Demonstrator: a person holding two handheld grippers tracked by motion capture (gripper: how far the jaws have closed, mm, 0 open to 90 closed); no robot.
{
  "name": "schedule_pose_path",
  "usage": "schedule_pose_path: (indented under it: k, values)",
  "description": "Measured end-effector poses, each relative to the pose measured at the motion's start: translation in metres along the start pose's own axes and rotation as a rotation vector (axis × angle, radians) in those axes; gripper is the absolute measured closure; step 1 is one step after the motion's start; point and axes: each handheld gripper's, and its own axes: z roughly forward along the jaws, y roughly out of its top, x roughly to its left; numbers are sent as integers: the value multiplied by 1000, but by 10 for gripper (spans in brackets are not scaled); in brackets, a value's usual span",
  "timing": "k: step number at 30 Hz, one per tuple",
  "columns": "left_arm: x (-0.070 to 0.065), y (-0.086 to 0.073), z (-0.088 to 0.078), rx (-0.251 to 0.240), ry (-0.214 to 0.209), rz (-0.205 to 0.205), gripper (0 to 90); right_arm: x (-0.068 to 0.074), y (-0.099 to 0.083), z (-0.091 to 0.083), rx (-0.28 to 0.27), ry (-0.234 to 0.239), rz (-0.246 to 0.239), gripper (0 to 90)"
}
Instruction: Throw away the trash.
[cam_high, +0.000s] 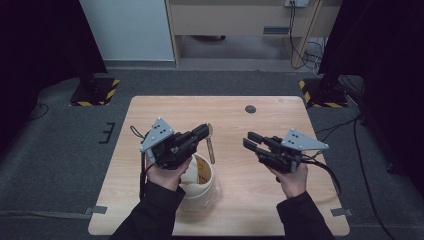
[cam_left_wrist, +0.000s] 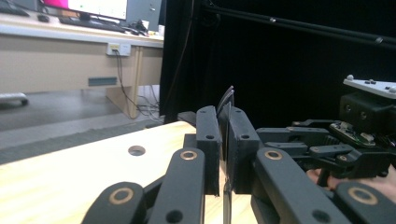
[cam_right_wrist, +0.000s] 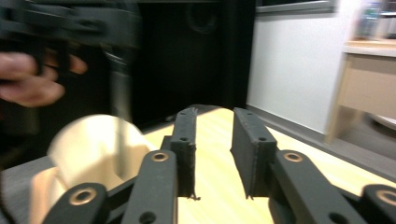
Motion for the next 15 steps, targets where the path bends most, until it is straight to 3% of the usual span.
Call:
schedule_pose_path:
  k: [1,2,4,6,9,10,13,15]
  values:
    - [1,0,-2,0,1,13,846,0,0,0,0,0,0,652]
    - [3,0,-4,7,5,26,846,-10,-12,-12,28,-46,-5,612]
    - [5,-1,-7,16,7,52,845,-14,-17,-15,39,-64,-6,604]
    - [8,-6,-10,30,4,62,845,-30,-37,-29,84,-122,23,578]
    - [10,-10,-11,45,1,72,845,-40,-47,-35,108,-159,43,565]
    - [11,-12,-12,52,-3,71,844,-49,-56,-39,128,-194,58,549]
    - [12,-17,-12,65,-11,79,844,-52,-61,-40,144,-210,73,539]
    - [12,-21,-11,80,-16,96,842,-53,-66,-38,175,-222,53,526]
